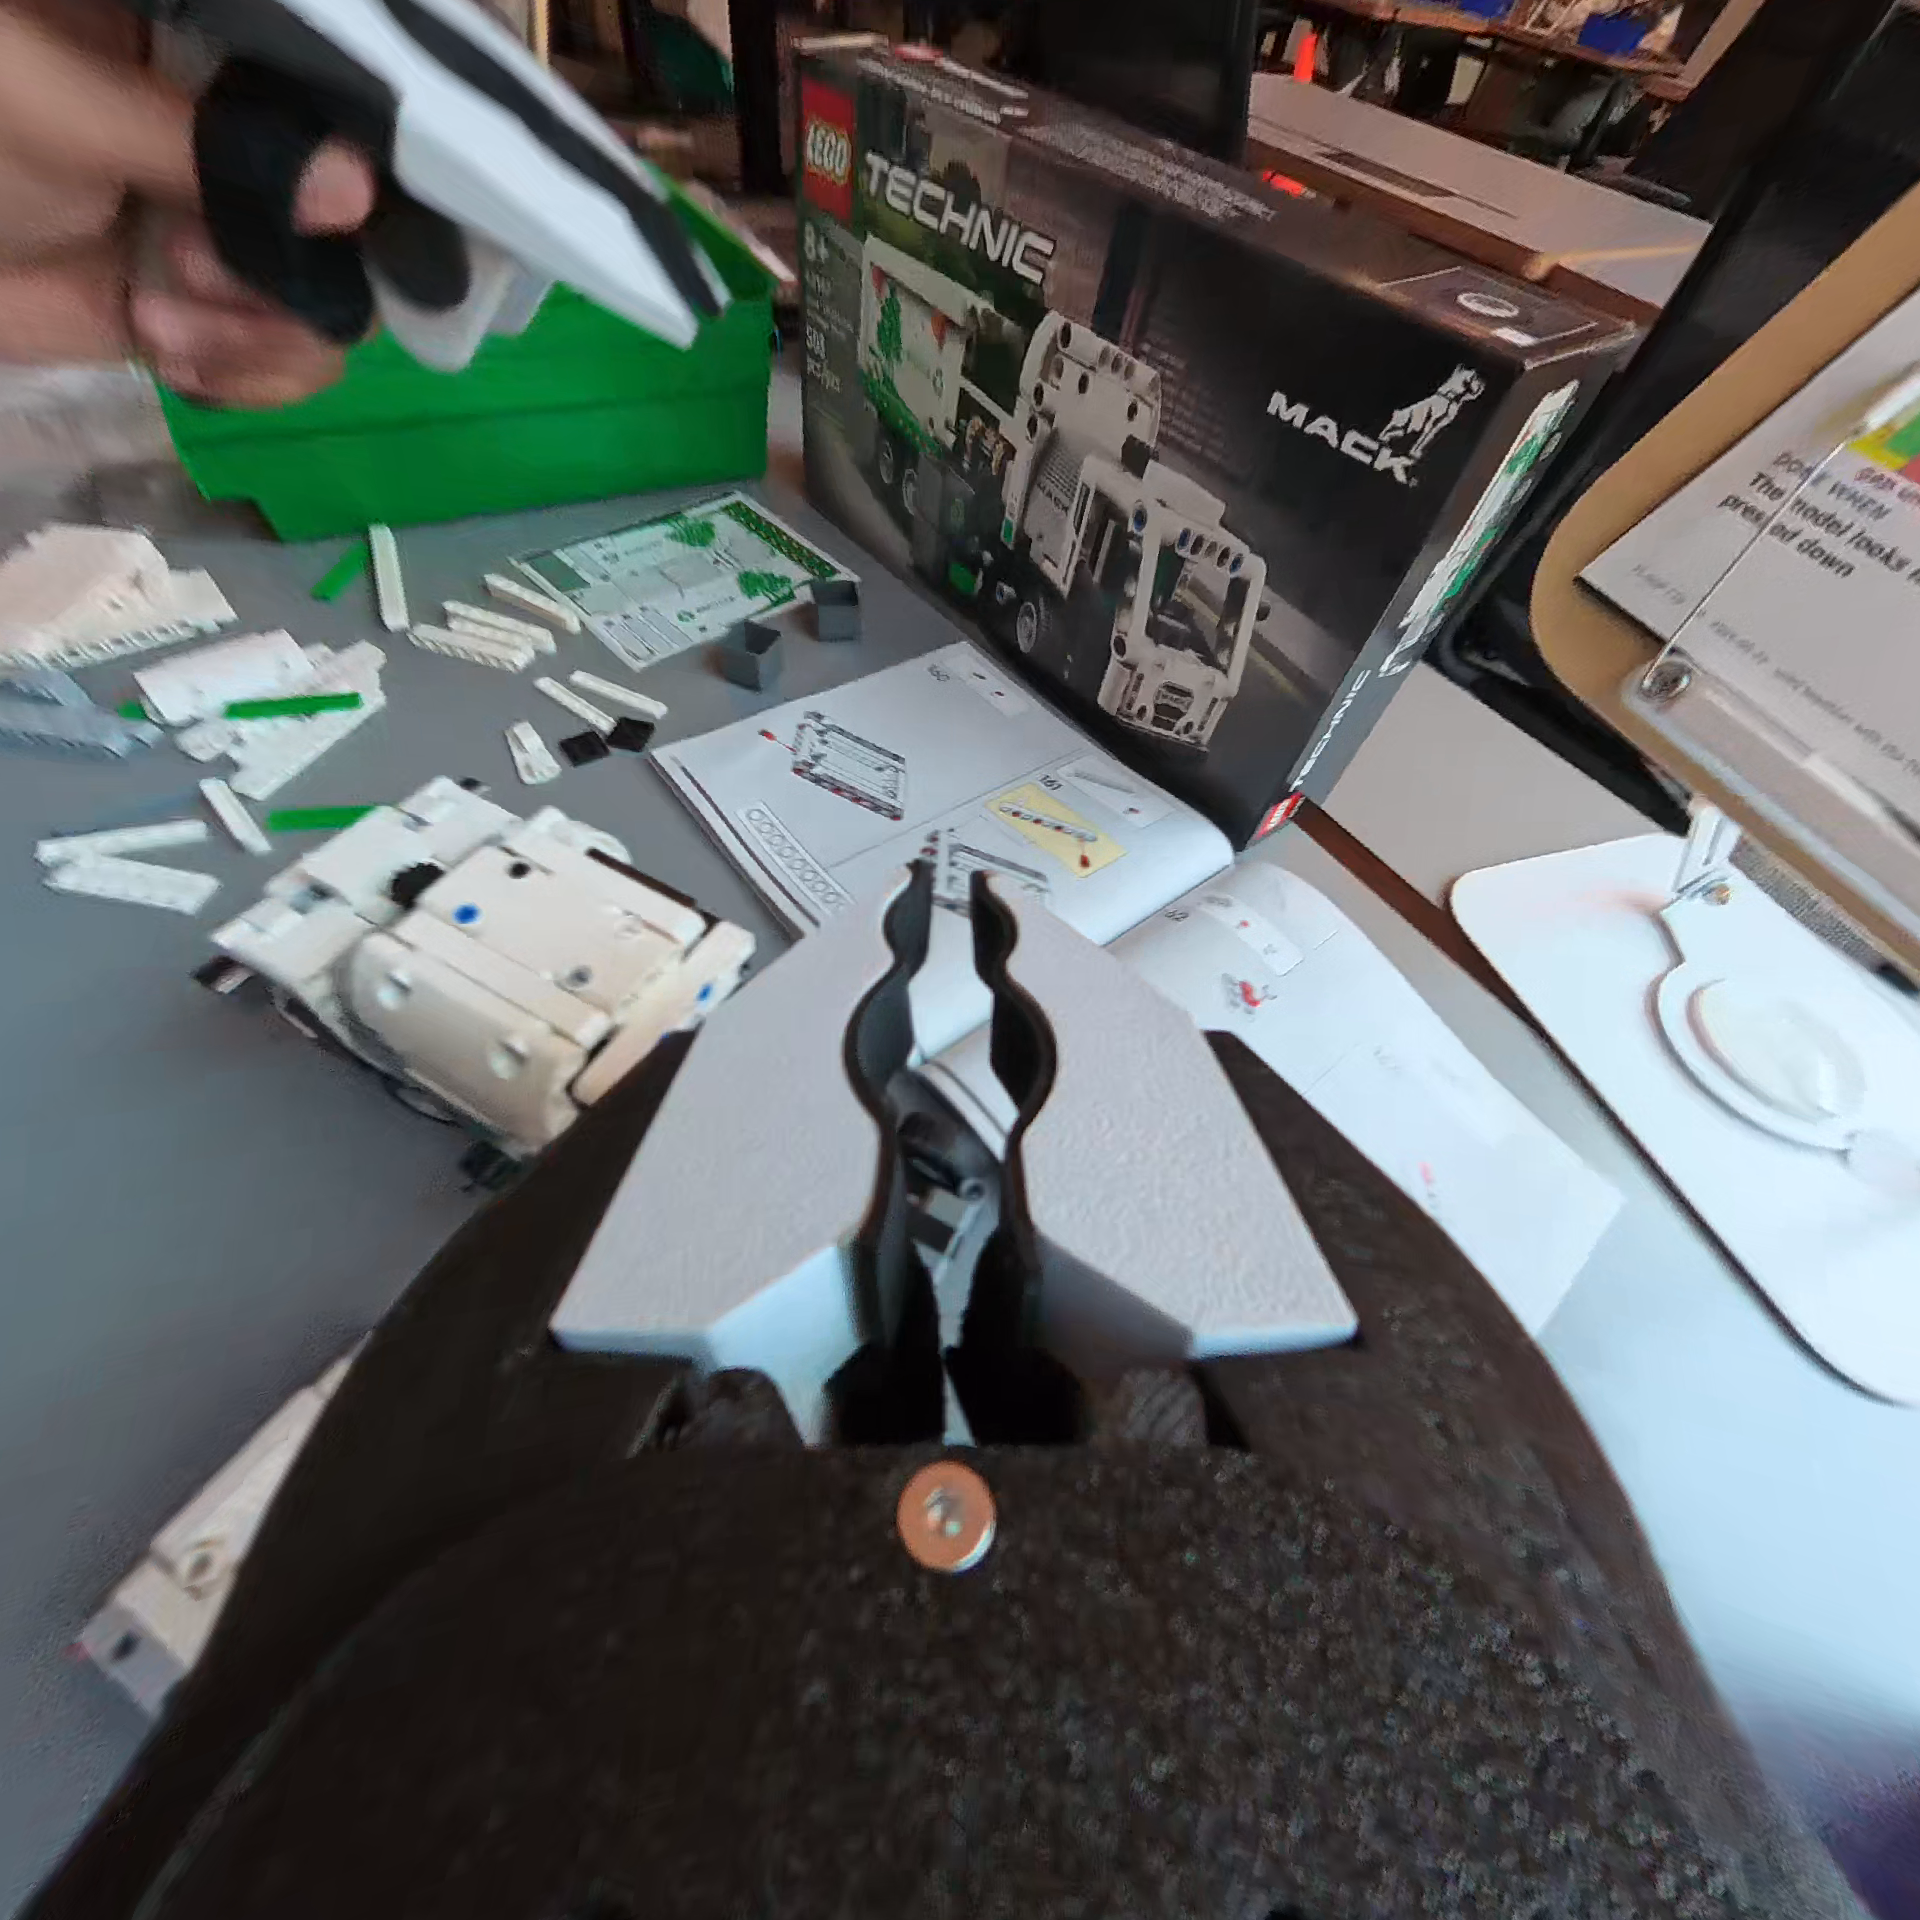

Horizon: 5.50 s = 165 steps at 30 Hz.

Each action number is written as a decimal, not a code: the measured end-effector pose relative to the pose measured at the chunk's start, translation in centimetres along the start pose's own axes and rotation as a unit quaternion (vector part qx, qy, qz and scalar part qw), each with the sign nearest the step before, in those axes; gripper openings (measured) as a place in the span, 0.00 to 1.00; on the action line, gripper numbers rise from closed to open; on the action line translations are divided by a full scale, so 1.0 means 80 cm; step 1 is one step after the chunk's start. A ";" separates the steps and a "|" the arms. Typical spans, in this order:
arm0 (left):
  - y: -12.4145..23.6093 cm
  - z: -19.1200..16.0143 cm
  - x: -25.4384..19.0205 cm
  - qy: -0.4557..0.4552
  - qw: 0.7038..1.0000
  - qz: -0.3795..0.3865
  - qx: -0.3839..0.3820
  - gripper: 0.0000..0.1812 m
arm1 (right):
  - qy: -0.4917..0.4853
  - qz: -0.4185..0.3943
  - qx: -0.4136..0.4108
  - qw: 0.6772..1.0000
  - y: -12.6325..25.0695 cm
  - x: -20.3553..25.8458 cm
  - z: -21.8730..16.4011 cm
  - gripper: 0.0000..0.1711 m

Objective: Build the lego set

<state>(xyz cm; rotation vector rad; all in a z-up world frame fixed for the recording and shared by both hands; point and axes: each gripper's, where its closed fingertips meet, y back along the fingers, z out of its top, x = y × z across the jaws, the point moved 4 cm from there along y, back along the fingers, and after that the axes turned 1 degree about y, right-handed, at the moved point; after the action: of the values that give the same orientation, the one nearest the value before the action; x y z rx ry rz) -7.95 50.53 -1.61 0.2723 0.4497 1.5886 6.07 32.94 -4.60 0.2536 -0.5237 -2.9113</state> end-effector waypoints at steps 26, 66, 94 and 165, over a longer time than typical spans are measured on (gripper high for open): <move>0.031 -0.141 -0.041 0.041 0.997 0.006 -0.061 0.09 | -0.179 -0.163 0.072 0.968 0.119 -0.005 -0.103 0.20; 0.005 -0.181 -0.261 -0.091 0.987 -0.132 0.021 0.30 | -0.089 0.028 0.187 0.978 0.157 0.173 -0.171 0.02; -0.020 -0.230 -0.248 -0.093 0.975 -0.114 0.167 0.30 | -0.082 0.007 0.210 0.974 0.128 0.204 -0.188 0.03; -0.034 -0.103 0.025 -0.064 0.987 0.072 0.128 0.25 | -0.078 0.021 0.174 0.982 0.142 0.134 -0.154 0.07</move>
<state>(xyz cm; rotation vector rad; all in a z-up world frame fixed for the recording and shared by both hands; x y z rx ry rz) -9.24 51.56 -10.33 0.6109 0.5437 1.6423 -0.34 16.25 -13.34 0.0570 -1.0505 -2.7967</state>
